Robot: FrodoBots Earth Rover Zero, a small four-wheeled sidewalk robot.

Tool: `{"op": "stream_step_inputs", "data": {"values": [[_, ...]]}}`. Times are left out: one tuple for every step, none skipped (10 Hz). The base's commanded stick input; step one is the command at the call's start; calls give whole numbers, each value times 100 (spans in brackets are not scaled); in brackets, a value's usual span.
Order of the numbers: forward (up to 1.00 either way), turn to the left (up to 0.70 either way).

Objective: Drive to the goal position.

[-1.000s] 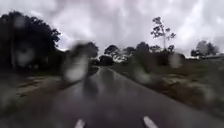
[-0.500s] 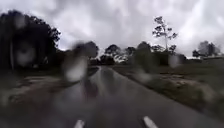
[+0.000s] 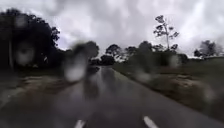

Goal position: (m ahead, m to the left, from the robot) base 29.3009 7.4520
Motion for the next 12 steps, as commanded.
{"op": "stream_step_inputs", "data": {"values": [[70, 0], [70, 0], [70, 0], [70, 0], [70, 0], [70, 0], [70, 0], [70, 0], [70, 0], [70, 0], [70, 0], [70, 0]]}}
